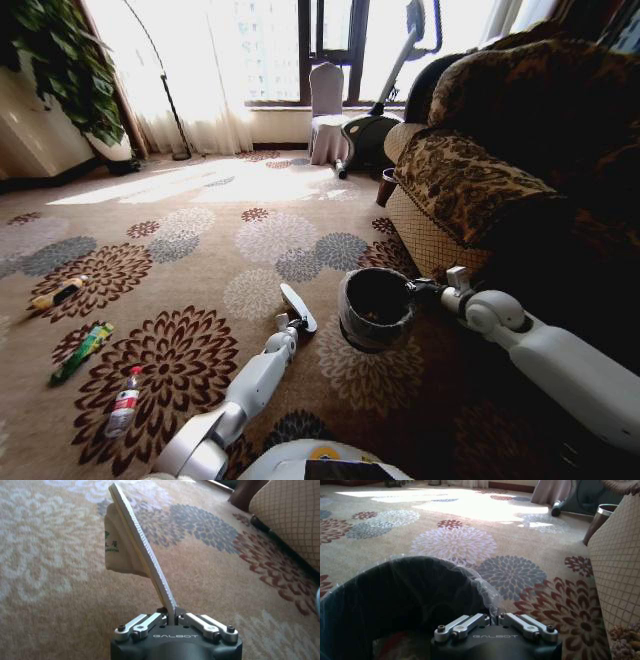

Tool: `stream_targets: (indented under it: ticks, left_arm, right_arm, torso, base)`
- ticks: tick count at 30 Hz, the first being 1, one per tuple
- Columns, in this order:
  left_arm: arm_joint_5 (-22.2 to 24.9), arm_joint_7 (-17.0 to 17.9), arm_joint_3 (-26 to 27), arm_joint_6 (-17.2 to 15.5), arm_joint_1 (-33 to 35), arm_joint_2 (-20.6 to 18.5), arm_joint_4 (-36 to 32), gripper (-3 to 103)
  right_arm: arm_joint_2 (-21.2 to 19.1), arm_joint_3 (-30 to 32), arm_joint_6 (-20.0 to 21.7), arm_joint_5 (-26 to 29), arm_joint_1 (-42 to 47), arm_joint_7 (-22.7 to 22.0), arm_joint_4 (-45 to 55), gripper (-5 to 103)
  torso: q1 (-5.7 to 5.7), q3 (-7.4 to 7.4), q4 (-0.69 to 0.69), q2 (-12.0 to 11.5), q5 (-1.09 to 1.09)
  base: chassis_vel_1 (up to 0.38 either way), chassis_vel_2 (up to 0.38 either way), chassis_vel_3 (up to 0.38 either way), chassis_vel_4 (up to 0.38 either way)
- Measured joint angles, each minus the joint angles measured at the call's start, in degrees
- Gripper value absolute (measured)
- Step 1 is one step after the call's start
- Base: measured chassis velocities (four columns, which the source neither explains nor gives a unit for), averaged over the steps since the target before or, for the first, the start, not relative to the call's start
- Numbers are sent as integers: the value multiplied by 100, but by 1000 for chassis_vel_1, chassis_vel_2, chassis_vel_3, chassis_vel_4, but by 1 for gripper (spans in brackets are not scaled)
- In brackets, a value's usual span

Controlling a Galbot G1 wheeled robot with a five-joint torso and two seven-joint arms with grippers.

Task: Pick up the trash from the ground and place it into the trash bin.

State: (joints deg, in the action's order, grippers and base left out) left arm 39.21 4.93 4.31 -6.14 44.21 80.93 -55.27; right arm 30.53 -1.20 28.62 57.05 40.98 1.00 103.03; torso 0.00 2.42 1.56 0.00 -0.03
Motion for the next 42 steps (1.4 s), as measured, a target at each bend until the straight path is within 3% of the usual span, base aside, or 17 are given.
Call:
stream_targets:
  ticks: [3,4,7,12,16,17,21,22,24,30,40,42]
  left_arm:
    - [-690,-116,123,277,366,-363,-952,6]
    - [-690,-116,123,277,366,-363,-952,6]
    - [-1276,-134,263,605,746,-879,-2152,6]
    - [-1341,-125,318,599,968,-1309,-3121,6]
    - [-1198,6,462,241,1240,-2089,-4760,6]
    - [-1198,6,462,241,1240,-2089,-4760,6]
    - [-848,166,531,-338,1107,-2632,-6055,6]
    - [-848,166,531,-338,1107,-2632,-6055,6]
    - [-505,268,433,-688,837,-2750,-6449,6]
    - [-172,375,48,-969,628,-2831,-6654,6]
    - [-866,-45,-381,-795,758,-2575,-5829,4]
    - [-962,-23,-500,-770,637,-2479,-5721,20]
  right_arm:
    - [246,-313,66,206,-376,2,-120,3]
    - [246,-313,66,206,-376,2,-120,3]
    - [602,-1017,126,445,-969,-1,-337,3]
    - [897,-1662,197,641,-1574,7,-509,3]
    - [1264,-2471,240,681,-2349,3,-967,3]
    - [1264,-2471,240,681,-2349,3,-967,3]
    - [1607,-2936,242,602,-2679,2,-1345,3]
    - [1607,-2936,242,602,-2679,2,-1345,3]
    - [1801,-3062,242,556,-2781,3,-1504,3]
    - [1961,-3095,255,563,-2872,3,-1571,3]
    - [1926,-2971,255,619,-2904,4,-1438,3]
    - [1957,-2941,229,632,-2924,4,-1436,3]
  torso:
    - [0,0,2,0,3]
    - [0,0,2,0,3]
    - [0,0,-2,0,4]
    - [0,0,1,0,-1]
    - [0,0,-1,-1,-3]
    - [0,0,-1,-1,-3]
    - [-1,-1,-3,0,0]
    - [-1,-1,-3,0,0]
    - [0,-1,-2,0,3]
    - [0,-1,-3,0,2]
    - [-1,-1,-1,0,3]
    - [0,-1,-3,0,3]
  base:
    - [0,0,0,0]
    - [0,0,0,0]
    - [0,0,0,0]
    - [0,0,0,0]
    - [0,0,0,0]
    - [0,0,0,0]
    - [0,0,0,0]
    - [0,0,0,0]
    - [0,0,0,0]
    - [0,0,0,0]
    - [0,0,0,0]
    - [0,0,0,0]
